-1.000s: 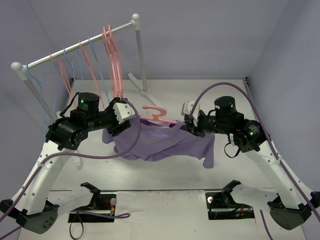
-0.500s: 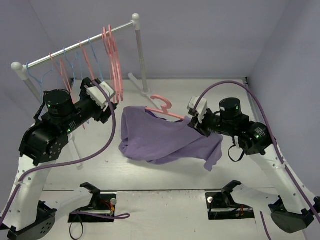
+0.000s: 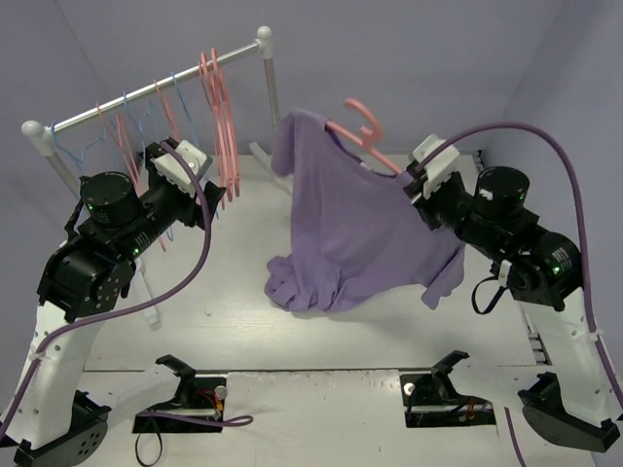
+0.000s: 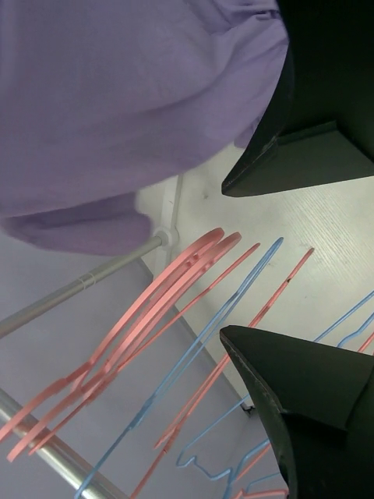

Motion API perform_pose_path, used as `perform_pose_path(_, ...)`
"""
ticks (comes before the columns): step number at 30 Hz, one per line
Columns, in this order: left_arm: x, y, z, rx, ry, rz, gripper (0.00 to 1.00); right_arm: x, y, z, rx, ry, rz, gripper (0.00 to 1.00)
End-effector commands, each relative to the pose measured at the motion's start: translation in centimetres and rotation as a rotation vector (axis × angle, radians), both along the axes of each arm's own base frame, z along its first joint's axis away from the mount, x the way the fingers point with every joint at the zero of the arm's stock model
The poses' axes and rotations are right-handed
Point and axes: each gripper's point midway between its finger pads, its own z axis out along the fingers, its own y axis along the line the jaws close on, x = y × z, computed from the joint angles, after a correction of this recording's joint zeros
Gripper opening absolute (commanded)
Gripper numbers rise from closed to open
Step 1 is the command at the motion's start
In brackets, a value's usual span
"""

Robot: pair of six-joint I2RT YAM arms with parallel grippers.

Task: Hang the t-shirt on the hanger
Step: Place the hanger at the clothesline.

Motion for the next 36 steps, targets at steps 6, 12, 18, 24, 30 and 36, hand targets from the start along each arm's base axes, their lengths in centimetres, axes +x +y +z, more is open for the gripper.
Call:
perform_pose_path(6,-0.6,1.5,6.3,-0.18,-0.139,0.083,0.62,2.3,-0.3,17.8,0.26,-0.363,-0.088,0.0)
perform_pose_path(12,-0.9,2.0,5.7,-0.191,-0.125,0.1,0.62,2.7,3.6,17.1,0.294,-0.304,0.072,0.0)
perform_pose_path(18,-1.3,3.7,4.7,-0.188,-0.092,0.182,0.62,3.5,5.3,12.1,0.289,-0.16,0.103,0.0)
perform_pose_path(24,-1.5,4.3,3.7,-0.207,-0.062,0.223,0.62,4.0,6.9,8.4,0.322,-0.033,0.122,0.0)
perform_pose_path(30,-0.9,3.9,2.2,-0.214,-0.018,0.229,0.62,7.7,9.3,5.3,0.341,0.039,0.095,0.0)
perform_pose_path(36,-0.8,3.9,0.9,-0.234,0.033,0.253,0.62,13.4,11.5,3.4,0.316,0.049,0.023,0.0)
